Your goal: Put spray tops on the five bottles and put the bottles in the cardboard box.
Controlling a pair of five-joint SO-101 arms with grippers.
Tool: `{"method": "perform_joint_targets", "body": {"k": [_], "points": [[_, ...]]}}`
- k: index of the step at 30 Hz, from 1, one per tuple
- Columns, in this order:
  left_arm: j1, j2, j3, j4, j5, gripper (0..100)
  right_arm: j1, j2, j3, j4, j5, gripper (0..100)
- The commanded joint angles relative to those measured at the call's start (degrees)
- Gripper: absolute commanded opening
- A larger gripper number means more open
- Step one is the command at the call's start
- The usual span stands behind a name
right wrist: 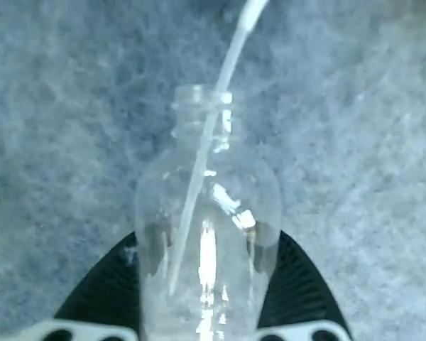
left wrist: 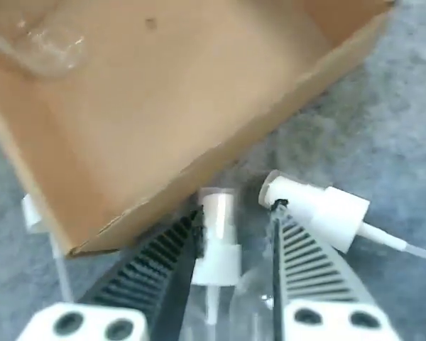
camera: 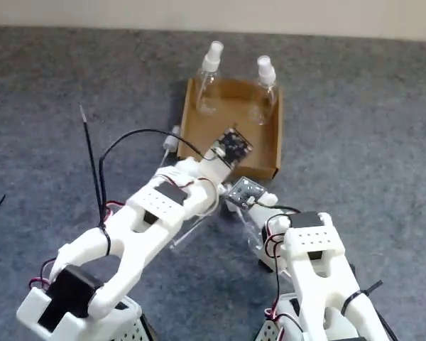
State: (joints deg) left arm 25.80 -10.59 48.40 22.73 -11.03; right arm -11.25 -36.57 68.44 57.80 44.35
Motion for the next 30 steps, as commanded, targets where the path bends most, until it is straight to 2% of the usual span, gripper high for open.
{"method": "perform_joint_targets", "body": {"k": [1,7,13,16,23,30], "points": [[5.32,1.63,-3.03,-1.23,-0.62,14,-0.13,-0.31,-3.38,0.04,-3.78,0.5],[7.52,5.23,-2.59,-0.88,-0.88,14,-0.4,-0.31,-3.47,-0.04,-4.31,0.5],[10.42,-1.54,2.15,-0.88,-0.53,14,-0.4,-0.22,-3.47,-0.04,-4.48,0.5],[12.0,-4.7,4.62,-0.88,-0.53,14,-0.48,-0.22,-3.56,-0.04,-8.18,0.5],[13.67,-6.46,6.11,-0.7,-0.62,14,-0.57,-0.22,-5.49,-0.04,-9.58,0.5],[11.47,-12.7,5.49,7.56,-0.79,14,-0.57,-0.92,-5.14,-0.04,-9.32,0.5]]}}
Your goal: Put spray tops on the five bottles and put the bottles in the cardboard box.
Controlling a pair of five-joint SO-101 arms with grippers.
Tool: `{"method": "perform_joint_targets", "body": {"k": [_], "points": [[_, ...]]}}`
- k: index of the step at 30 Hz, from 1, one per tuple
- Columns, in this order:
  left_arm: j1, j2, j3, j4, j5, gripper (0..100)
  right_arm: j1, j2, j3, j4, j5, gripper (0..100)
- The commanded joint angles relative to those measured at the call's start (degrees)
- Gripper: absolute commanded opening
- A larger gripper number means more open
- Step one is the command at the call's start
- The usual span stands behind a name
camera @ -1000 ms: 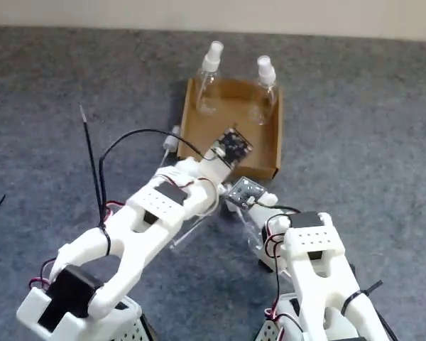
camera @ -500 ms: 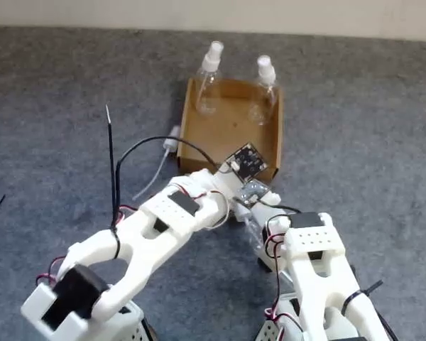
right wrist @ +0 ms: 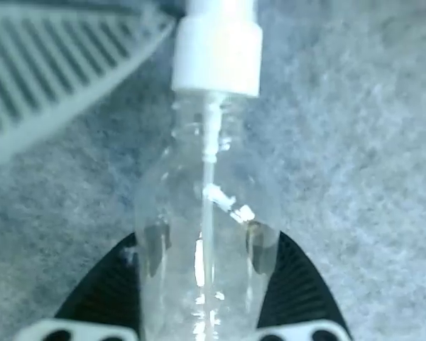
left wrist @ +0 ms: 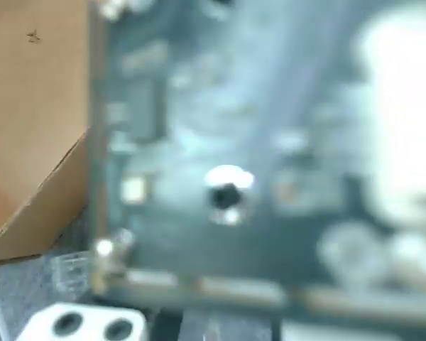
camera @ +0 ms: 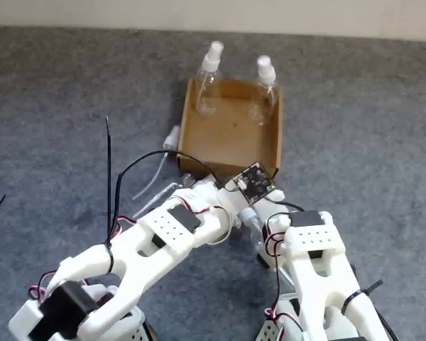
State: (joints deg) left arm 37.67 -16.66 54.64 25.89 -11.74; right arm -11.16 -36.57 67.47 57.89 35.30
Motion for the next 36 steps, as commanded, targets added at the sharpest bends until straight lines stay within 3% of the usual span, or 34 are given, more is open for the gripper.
{"method": "perform_joint_targets", "body": {"k": [1,8,14,17,21,30,36], "points": [[-1.01,-8.84,-0.75,6.07,-0.09,14,-0.57,-0.92,-4.18,-0.13,-0.26,0.5],[-11.12,-24.48,-0.84,16.7,-0.18,14,-0.66,-1.01,-4.18,0.22,-0.09,0.5],[-21.67,-29.85,-0.84,17.41,-3.87,14,-2.95,-6.11,-4.44,3.38,-0.35,0.4],[-21.23,-29.76,-0.75,17.41,-3.96,14,-5.41,-6.37,-4.62,7.96,-0.53,0.4],[-17.01,-27.3,-0.92,15.47,-3.78,14,-4.09,-0.48,-4.62,4.7,-0.62,0.4],[-13.76,-7.69,-3.65,5.1,-3.78,14,-0.48,8.48,-4.7,-1.19,-0.7,0.4],[-10.07,-4.79,-4.35,1.58,-3.69,14,-0.66,6.37,-4.53,-4.62,-6.86,0.4]]}}
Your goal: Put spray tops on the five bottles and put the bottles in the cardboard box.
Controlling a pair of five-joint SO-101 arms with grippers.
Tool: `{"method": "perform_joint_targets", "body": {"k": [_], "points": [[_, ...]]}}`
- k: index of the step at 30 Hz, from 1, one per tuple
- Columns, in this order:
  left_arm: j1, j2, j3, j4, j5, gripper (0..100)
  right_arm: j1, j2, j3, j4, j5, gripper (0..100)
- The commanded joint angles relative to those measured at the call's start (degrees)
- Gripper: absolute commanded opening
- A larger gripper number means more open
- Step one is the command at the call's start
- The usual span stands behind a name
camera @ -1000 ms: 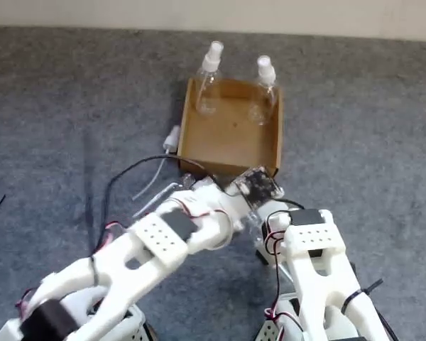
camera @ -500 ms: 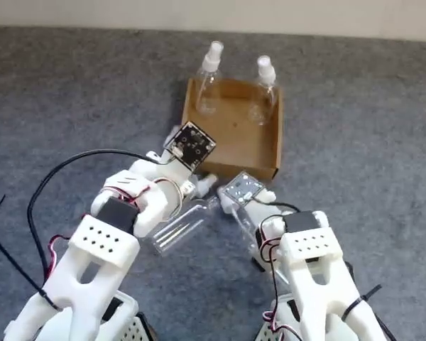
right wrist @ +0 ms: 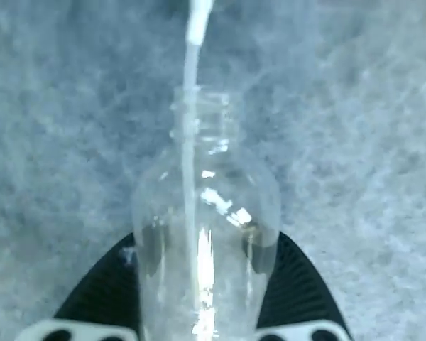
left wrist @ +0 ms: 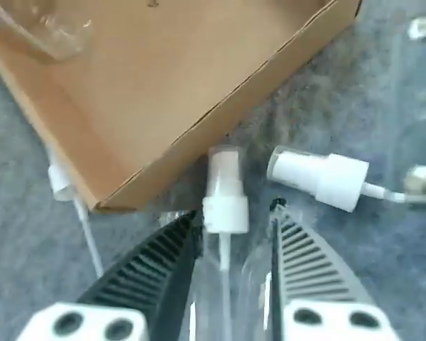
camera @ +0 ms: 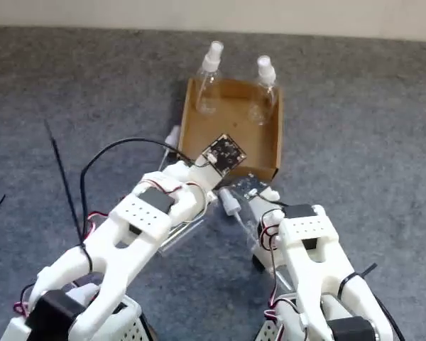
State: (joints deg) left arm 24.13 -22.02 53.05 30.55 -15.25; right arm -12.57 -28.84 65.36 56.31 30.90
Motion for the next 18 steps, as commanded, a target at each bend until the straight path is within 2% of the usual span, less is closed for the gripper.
{"method": "perform_joint_targets", "body": {"k": [1,5,11,18], "points": [[4.09,0.57,-2.86,-3.87,-0.18,14,0.75,-1.45,-2.42,-3.65,-2.55,0.4],[5.14,1.63,-2.86,-6.33,-0.18,14,0.75,-1.63,-2.42,-4.18,-2.64,0.4],[5.23,9.98,-5.67,-7.38,-0.18,14,0.75,-1.89,-2.51,-4.18,-2.73,0.4],[10.77,13.85,-5.76,-7.03,-0.18,14,-2.86,-1.36,-2.51,-4.18,-2.73,0.4]]}}
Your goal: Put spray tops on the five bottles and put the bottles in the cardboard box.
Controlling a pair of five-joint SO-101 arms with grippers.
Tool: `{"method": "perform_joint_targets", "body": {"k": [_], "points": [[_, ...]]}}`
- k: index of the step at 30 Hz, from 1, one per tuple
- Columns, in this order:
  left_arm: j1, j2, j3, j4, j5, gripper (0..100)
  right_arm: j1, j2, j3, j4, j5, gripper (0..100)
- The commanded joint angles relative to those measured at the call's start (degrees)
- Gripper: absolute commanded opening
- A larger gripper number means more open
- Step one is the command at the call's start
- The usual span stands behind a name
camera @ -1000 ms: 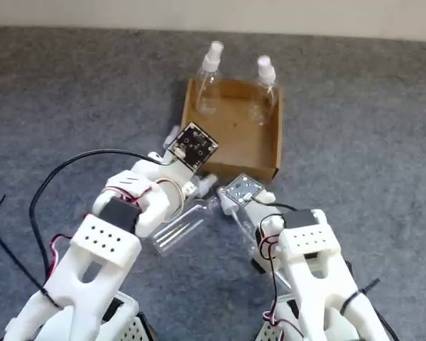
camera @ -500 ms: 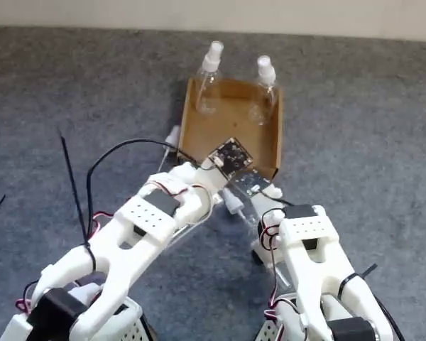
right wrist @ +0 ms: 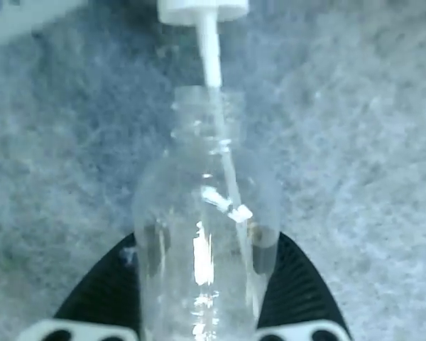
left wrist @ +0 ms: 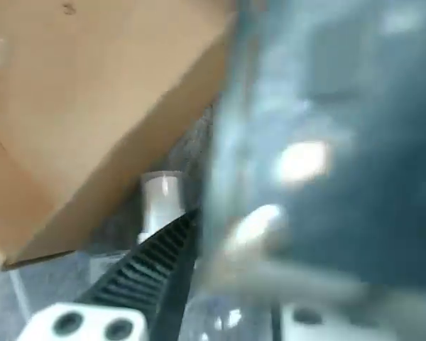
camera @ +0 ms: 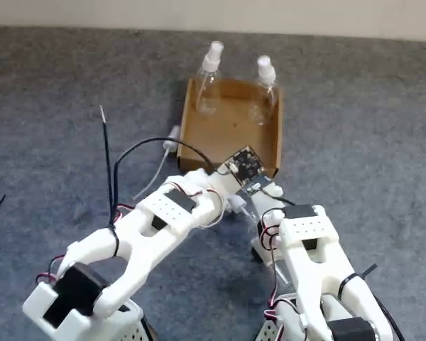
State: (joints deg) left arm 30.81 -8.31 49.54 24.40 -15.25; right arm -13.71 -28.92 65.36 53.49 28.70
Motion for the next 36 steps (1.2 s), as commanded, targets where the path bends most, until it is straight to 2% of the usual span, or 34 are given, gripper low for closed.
{"method": "perform_joint_targets", "body": {"k": [1,8,12,17,27,32,36], "points": [[4.18,0.13,-2.24,-0.88,0.26,14,-1.8,-1.27,-2.51,-1.45,-0.53,0.4],[4.26,0.04,-2.33,-0.62,1.05,14,-1.8,-1.27,-2.51,-3.82,-0.44,0.4],[4.09,-0.75,-2.42,2.64,1.05,14,-1.8,-1.8,-2.51,-4.0,-0.53,0.4],[0.66,-8.57,-0.92,7.12,1.23,14,-1.8,-1.89,-2.42,-6.37,-0.62,0.4],[-14.11,-29.93,1.71,19.69,0.97,15,-1.89,-3.03,-1.71,-14.9,-0.53,0.4],[-21.49,-33.89,1.71,21.71,-1.58,14,-2.86,-14.37,5.14,-17.01,-0.53,0.4],[-25.63,-33.89,1.89,21.71,-1.76,15,-4.88,-26.24,11.03,-14.11,-0.44,0.3]]}}
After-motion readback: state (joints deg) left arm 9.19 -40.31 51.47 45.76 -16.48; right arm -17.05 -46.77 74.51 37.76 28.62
